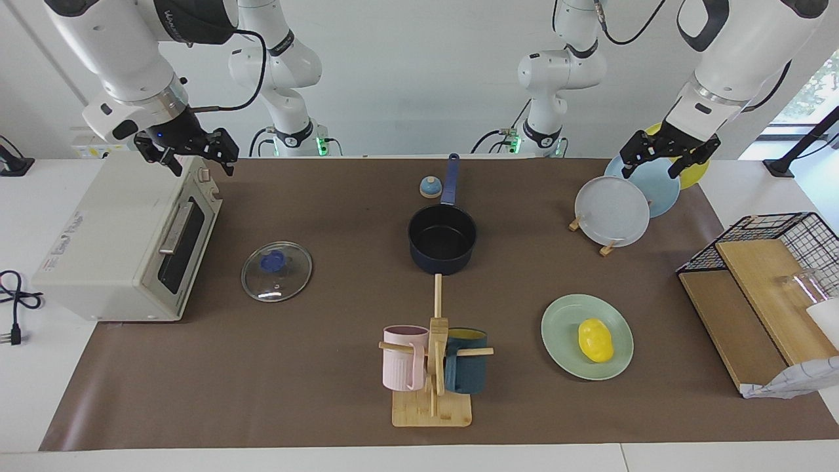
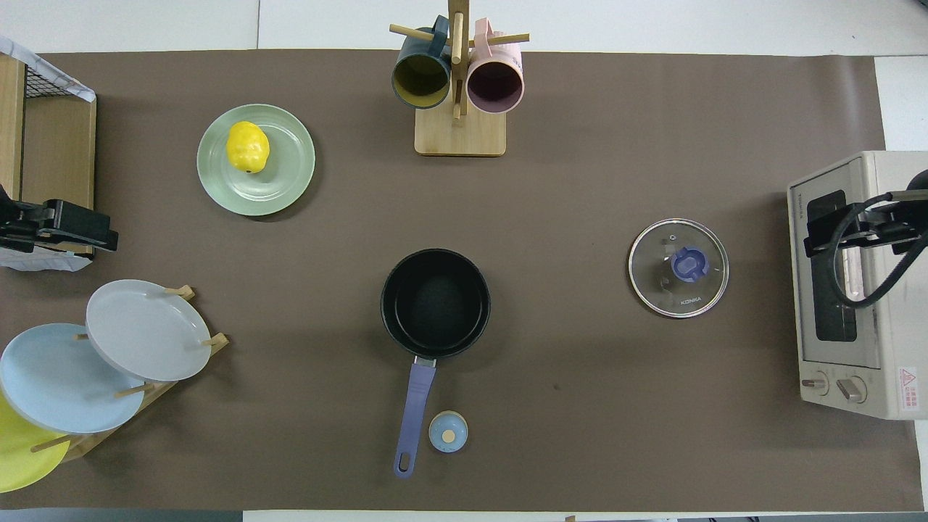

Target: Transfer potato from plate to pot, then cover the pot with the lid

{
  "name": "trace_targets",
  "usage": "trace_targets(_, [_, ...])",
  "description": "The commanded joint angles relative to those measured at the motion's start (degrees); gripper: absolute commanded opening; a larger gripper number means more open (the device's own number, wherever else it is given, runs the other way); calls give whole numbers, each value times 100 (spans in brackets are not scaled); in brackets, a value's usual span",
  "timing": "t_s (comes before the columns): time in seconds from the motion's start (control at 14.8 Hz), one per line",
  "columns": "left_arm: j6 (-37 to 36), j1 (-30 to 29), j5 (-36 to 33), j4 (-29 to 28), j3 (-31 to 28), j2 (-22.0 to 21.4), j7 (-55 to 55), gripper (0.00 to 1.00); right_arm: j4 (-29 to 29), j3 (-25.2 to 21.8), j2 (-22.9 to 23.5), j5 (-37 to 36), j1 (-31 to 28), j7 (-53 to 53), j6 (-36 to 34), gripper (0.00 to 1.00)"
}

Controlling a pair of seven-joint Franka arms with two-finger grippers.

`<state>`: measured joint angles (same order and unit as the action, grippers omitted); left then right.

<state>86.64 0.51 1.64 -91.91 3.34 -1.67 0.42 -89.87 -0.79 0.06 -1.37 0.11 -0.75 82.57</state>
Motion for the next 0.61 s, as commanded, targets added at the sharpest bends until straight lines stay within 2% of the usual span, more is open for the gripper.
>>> trace_targets(0.0, [90, -42, 74, -90, 26, -79, 55, 100, -22, 9, -32, 41, -19, 137, 84, 100])
trace_targets(0.54, [99, -33, 74, -99, 26, -79, 46, 100, -22, 9, -41, 23, 42, 137, 84, 100])
